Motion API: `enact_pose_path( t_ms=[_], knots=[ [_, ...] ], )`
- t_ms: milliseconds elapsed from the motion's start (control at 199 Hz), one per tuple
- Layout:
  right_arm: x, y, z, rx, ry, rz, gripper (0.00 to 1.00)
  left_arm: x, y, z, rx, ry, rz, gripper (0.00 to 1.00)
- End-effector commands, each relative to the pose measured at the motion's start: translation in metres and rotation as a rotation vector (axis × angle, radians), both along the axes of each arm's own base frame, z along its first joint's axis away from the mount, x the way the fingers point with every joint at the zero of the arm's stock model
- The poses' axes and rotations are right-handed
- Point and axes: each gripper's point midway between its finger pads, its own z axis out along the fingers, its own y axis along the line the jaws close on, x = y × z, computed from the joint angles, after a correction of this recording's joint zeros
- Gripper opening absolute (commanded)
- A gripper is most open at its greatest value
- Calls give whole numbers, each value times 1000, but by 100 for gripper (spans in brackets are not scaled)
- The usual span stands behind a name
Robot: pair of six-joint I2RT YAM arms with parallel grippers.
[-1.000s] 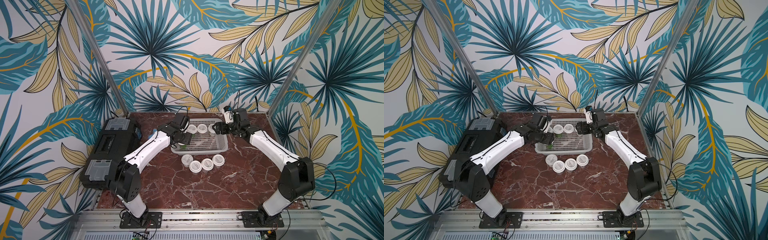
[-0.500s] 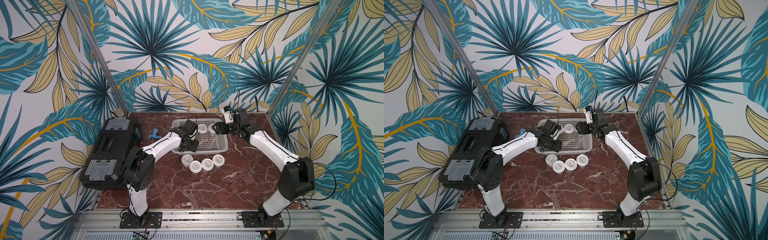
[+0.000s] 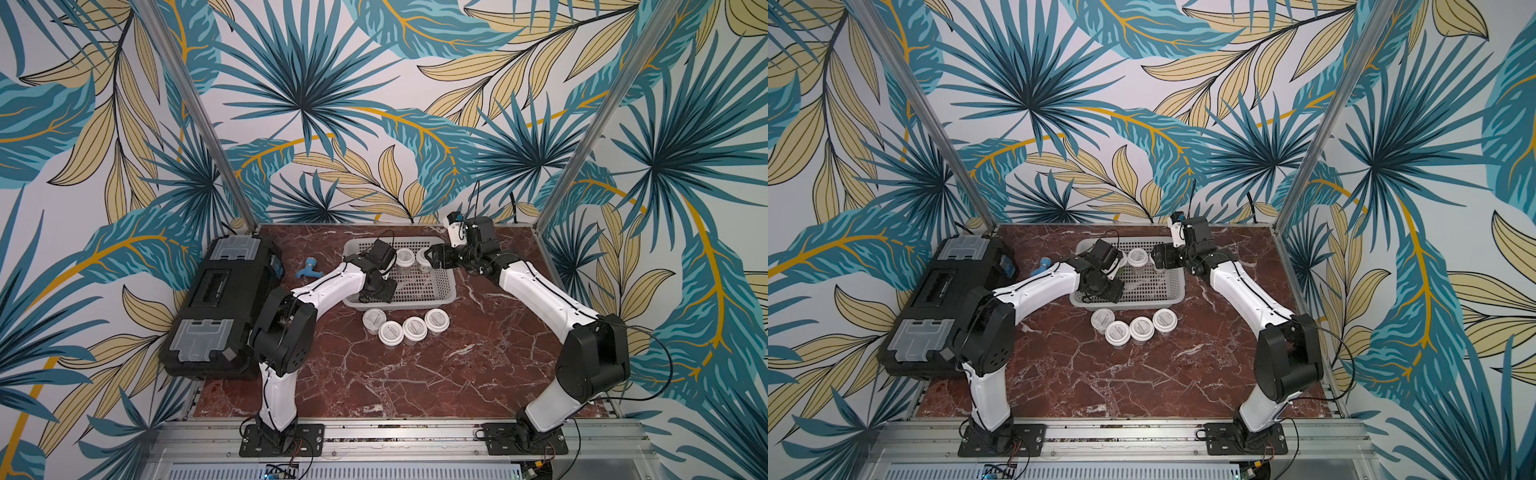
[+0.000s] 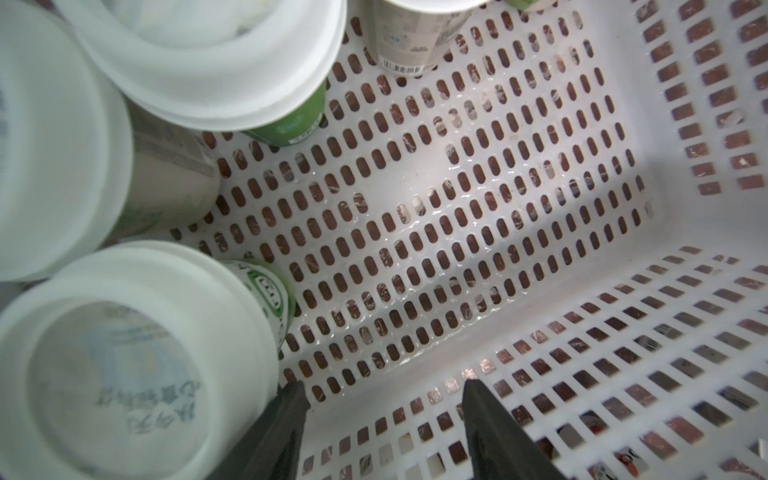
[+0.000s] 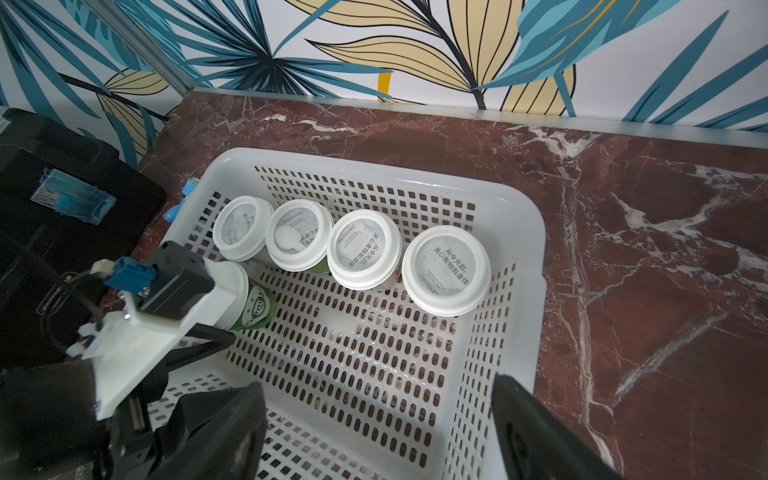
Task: Put the yogurt in the basket
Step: Place the yogurt in the basket.
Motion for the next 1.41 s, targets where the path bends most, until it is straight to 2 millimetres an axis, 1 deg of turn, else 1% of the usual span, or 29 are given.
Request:
enact_pose_path(
  t_ms=[0,201,448,543,669,810,891,976,986,1001,1011,1027,1102,1137,1198,1223,1288,1328,1344,1404],
  knots=[
    [2,1,-5,3,11,3,88,12,2,8,7,-34,11,64],
    [2,1,-5,4,11,3,88,13,5,6,4,-31,18,64],
    [2,2,-7,3,15,6,88,7,-9,22,-56,-20,-7,65],
    [2,2,-7,4,16,7,88,5,-17,35,-65,-33,-28,65],
    [2,2,-8,4,19,7,88,4,-24,62,-94,-75,-38,67],
    [2,3,-8,6,22,15,88,6,-20,94,-117,-155,-15,67],
    [1,6,-6,9,25,30,89,7,-14,113,-130,-218,14,68],
    [-1,8,-12,1,69,42,91,9,-4,131,-143,-299,64,70],
    [-1,8,-13,0,75,45,92,10,-3,134,-145,-311,72,70],
    [-1,9,-13,-2,81,50,98,9,-2,136,-153,-321,79,70],
    [-1,10,-14,-1,86,54,99,9,-2,138,-161,-329,84,70],
    [-1,11,-14,-2,96,57,99,11,4,141,-152,-352,108,71],
    [-5,19,-16,-15,151,95,100,10,13,155,-195,-429,167,71],
    [-7,22,-15,-30,165,104,99,8,19,158,-211,-457,195,71],
    [-14,24,-13,-75,173,101,100,2,29,164,-236,-508,237,72],
    [-18,24,-12,-97,170,93,100,1,33,171,-252,-540,253,72],
    [-29,24,-11,-144,171,80,100,-6,47,176,-265,-593,283,73],
    [-38,26,-9,-162,176,81,100,-11,59,175,-254,-608,304,73],
    [-41,27,-9,-168,180,81,100,-11,61,179,-269,-630,311,73],
    [-56,30,-8,-191,194,81,100,-16,76,181,-294,-652,341,73]
  ],
)
